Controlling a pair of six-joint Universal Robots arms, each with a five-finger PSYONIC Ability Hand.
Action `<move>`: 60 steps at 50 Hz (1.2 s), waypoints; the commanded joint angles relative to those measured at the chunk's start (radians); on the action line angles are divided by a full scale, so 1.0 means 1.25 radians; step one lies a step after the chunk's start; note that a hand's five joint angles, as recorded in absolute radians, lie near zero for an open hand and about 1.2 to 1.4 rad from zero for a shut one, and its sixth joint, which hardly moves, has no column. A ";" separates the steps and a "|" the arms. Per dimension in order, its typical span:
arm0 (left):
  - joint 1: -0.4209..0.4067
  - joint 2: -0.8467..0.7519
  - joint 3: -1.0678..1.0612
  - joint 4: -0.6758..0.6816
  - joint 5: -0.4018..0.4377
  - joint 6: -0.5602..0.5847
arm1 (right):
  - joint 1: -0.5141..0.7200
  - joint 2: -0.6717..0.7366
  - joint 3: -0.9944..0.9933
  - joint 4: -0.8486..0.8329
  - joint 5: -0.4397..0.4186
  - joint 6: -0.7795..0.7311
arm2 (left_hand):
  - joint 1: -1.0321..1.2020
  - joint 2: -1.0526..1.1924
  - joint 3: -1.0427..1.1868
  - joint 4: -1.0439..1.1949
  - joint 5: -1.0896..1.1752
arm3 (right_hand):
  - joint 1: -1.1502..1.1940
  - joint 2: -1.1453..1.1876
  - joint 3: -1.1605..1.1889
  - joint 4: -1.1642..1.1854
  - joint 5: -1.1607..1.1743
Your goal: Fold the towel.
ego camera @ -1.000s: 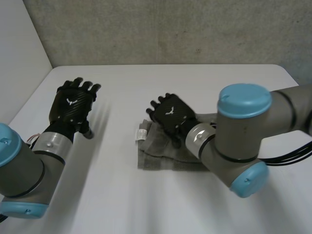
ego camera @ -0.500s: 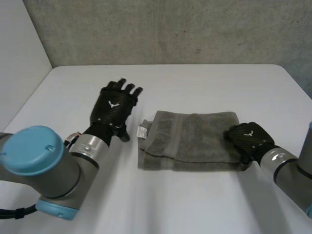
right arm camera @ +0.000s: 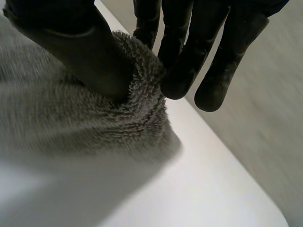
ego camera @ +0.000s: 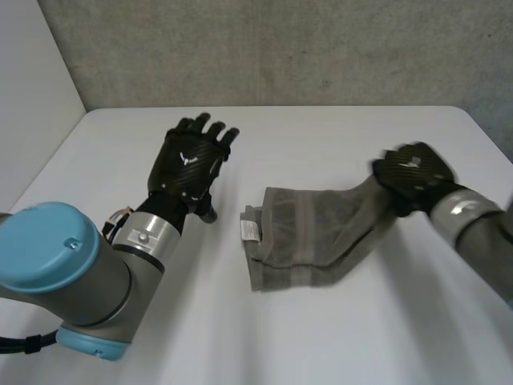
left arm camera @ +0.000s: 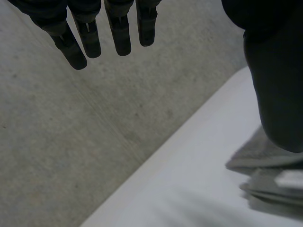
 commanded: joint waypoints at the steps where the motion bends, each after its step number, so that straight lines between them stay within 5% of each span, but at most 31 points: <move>1: 0.003 0.032 0.019 0.000 -0.005 -0.003 | 0.192 0.104 -0.173 0.086 -0.079 -0.002 | -0.068 -0.068 -0.056 -0.071 -0.173 | 0.085 0.116 0.047 0.049 0.064; 10: 0.002 0.043 0.037 0.000 -0.030 -0.008 | 0.317 0.260 -0.294 0.168 -0.096 -0.001 | -0.068 -0.068 -0.056 -0.071 -0.173 | 0.085 0.116 0.047 0.049 0.064; 12: 0.000 0.043 0.038 0.001 -0.033 -0.008 | 0.323 0.260 -0.292 0.167 -0.075 0.012 | -0.068 -0.068 -0.056 -0.071 -0.173 | -0.589 -0.558 -0.627 -0.625 -0.609; 13: -0.003 0.042 0.041 0.001 -0.033 -0.009 | 0.323 0.260 -0.292 0.167 -0.075 0.012 | -0.068 -0.068 -0.056 -0.071 -0.173 | -0.593 -0.562 -0.631 -0.629 -0.613; 14: -0.004 0.042 0.046 0.001 -0.033 -0.009 | 0.321 0.259 -0.286 0.165 -0.058 0.017 | -0.068 -0.068 -0.056 -0.071 -0.173 | -0.893 -0.861 -0.931 -0.929 -0.913; 20: -0.008 0.041 0.062 0.001 -0.033 -0.015 | 0.305 0.158 -0.252 0.152 0.011 0.126 | -0.068 -0.068 -0.056 -0.071 -0.173 | -0.893 -0.861 -0.931 -0.929 -0.913; 29: -0.045 -0.019 0.111 -0.031 -0.033 -0.121 | 0.236 0.066 -0.172 0.126 0.017 0.298 | -0.059 -0.058 -0.047 -0.062 -0.164 | -0.893 -0.861 -0.931 -0.929 -0.913; 42: -0.105 -0.244 0.223 -0.260 -0.035 -0.176 | 0.192 0.230 -0.175 0.126 0.044 0.258 | -0.059 -0.058 -0.047 -0.062 -0.164 | -0.893 -0.861 -0.931 -0.929 -0.913; 54: -0.111 -0.270 0.229 -0.278 -0.036 -0.189 | 0.180 0.247 -0.179 0.127 0.073 0.231 | -0.057 -0.056 -0.044 -0.059 -0.161 | -0.893 -0.861 -0.931 -0.929 -0.913; 60: -0.111 -0.197 0.232 -0.278 -0.056 -0.192 | 0.182 0.168 -0.186 0.131 0.076 0.247 | -0.064 -0.063 -0.051 -0.066 -0.168 | -0.893 -0.861 -0.931 -0.929 -0.913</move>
